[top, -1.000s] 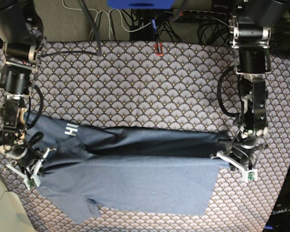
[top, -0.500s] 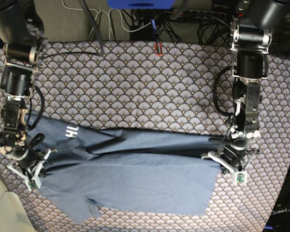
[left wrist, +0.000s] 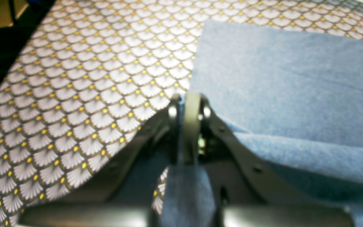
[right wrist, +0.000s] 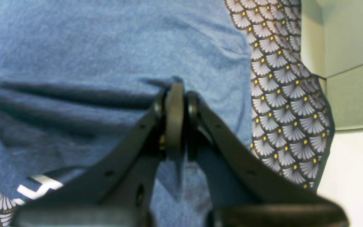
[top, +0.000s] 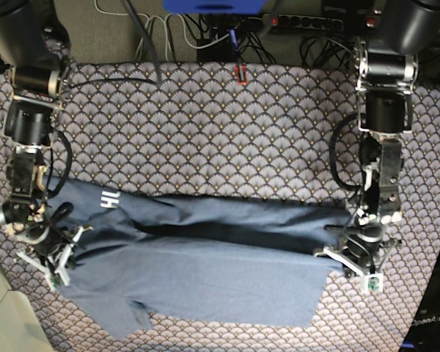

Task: Fold the T-shirt properly
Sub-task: 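Lower the folded edge onto the shirt and open both grippers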

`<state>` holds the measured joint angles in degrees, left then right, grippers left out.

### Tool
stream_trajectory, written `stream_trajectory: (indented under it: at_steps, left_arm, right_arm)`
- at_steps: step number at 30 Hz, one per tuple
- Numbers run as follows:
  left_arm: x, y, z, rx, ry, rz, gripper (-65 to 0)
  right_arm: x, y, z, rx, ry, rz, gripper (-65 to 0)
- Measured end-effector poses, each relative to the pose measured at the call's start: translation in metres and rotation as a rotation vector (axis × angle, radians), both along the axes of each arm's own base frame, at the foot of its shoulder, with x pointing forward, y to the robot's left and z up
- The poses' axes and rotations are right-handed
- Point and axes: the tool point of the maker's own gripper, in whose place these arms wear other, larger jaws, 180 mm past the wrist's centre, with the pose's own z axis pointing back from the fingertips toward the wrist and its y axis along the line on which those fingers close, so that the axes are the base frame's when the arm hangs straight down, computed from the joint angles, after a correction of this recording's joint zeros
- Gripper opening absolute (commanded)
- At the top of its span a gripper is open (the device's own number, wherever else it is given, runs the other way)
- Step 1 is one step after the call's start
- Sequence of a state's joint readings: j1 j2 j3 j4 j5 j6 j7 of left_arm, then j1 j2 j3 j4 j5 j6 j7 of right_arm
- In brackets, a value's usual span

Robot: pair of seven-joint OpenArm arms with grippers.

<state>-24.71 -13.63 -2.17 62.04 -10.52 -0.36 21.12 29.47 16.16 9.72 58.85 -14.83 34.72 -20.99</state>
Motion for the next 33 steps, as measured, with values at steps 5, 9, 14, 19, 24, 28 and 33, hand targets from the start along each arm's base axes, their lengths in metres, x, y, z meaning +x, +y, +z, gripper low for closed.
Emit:
stream_trajectory:
  at_steps: [5, 9, 14, 19, 24, 28, 33]
  left_arm:
    - [0.003, -0.001, 0.003, -0.002, 0.0, -0.001, -64.5]
    - [0.006, 0.0, 0.007, -0.001, -0.008, 0.0, -64.5]
    - [0.006, 0.0, 0.008, -0.001, -0.011, 0.0, -64.4]
    - [0.006, 0.0, 0.008, -0.001, -0.011, 0.0, -55.1]
    - [0.006, 0.001, 0.008, 0.0, -0.012, 0.003, -43.1]
    - [0.006, 0.001, 0.008, 0.0, -0.011, 0.003, -42.7]
    - [0.004, 0.0, 0.006, 0.0, -0.008, 0.001, -42.7]
  right_arm:
    - [0.002, 0.011, -0.002, -0.005, 0.0, 0.017, -65.0]
    - [0.012, -0.007, 0.009, -0.013, -0.042, -0.075, -65.0]
    - [0.015, -0.009, -0.001, 0.008, -0.007, -0.085, -65.0]
    - [0.014, -0.009, -0.005, 0.009, 0.007, -0.089, -65.0]
    - [0.013, -0.009, -0.006, 0.008, 0.01, -0.089, -57.8]
    - [0.012, -0.011, -0.007, -0.015, 0.017, -0.088, -45.1]
    - [0.011, -0.012, -0.008, -0.019, 0.02, -0.089, -33.5]
